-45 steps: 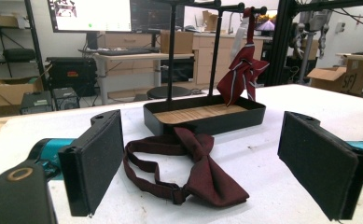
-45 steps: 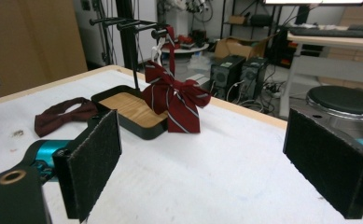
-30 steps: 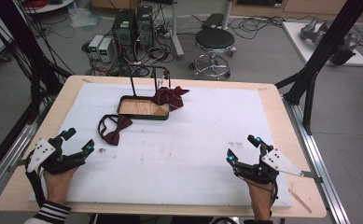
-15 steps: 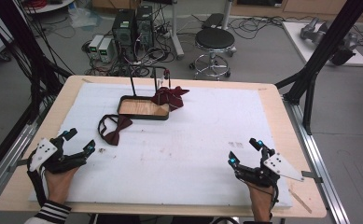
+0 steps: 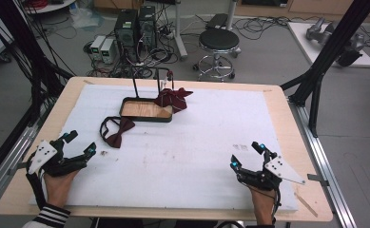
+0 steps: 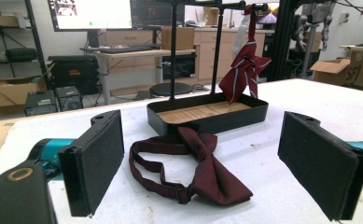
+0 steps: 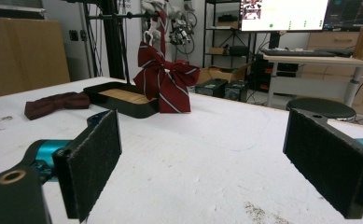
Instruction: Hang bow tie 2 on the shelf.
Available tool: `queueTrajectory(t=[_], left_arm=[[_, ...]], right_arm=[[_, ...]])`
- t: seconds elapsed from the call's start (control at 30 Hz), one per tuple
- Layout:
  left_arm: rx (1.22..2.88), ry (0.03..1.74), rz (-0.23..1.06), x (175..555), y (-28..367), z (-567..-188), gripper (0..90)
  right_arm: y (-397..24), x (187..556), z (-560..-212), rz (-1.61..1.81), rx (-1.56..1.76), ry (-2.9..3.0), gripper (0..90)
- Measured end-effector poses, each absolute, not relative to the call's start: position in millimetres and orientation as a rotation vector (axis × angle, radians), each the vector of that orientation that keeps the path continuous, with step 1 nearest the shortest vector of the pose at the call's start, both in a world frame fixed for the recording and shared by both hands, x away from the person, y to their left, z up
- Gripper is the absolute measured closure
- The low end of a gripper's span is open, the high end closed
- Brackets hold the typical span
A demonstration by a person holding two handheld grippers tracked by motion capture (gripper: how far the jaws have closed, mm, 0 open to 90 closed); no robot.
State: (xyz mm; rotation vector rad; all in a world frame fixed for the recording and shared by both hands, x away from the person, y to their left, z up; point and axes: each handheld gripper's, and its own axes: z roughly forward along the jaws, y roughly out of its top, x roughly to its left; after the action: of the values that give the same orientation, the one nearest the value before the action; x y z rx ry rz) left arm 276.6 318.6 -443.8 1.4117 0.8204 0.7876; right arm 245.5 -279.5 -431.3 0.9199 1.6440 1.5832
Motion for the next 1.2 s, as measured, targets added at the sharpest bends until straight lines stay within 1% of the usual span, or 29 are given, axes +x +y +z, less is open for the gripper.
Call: queueTrajectory(t=[0.13, 0.33, 0.47, 0.67, 1.0, 1.2], left_arm=[[1.436, 0.812, 0.773, 275.6, 320.5, -438.6, 14.8], [1.521, 0.798, 0.764, 279.9, 320.2, -421.5, 14.8], [1.621, 0.774, 0.754, 285.9, 315.3, -409.5, 14.8], [1.687, 0.793, 0.658, 298.4, 311.1, -399.5, 14.8], [1.843, 0.809, 0.631, 321.6, 303.2, -385.5, 14.8], [1.951, 0.831, 0.582, 335.0, 297.7, -385.2, 14.8]], right_arm=[[-277.8, 245.2, -434.0, 1.589, 0.931, 1.638, 10.5], [-278.1, 246.3, -439.4, 1.583, 0.934, 1.635, 10.6], [-279.0, 245.7, -441.8, 1.588, 0.941, 1.624, 10.5], [-278.6, 244.8, -446.0, 1.589, 0.937, 1.614, 10.5], [-279.0, 245.3, -448.0, 1.605, 0.95, 1.599, 10.5], [-282.9, 246.2, -454.5, 1.622, 0.974, 1.58, 10.6]])
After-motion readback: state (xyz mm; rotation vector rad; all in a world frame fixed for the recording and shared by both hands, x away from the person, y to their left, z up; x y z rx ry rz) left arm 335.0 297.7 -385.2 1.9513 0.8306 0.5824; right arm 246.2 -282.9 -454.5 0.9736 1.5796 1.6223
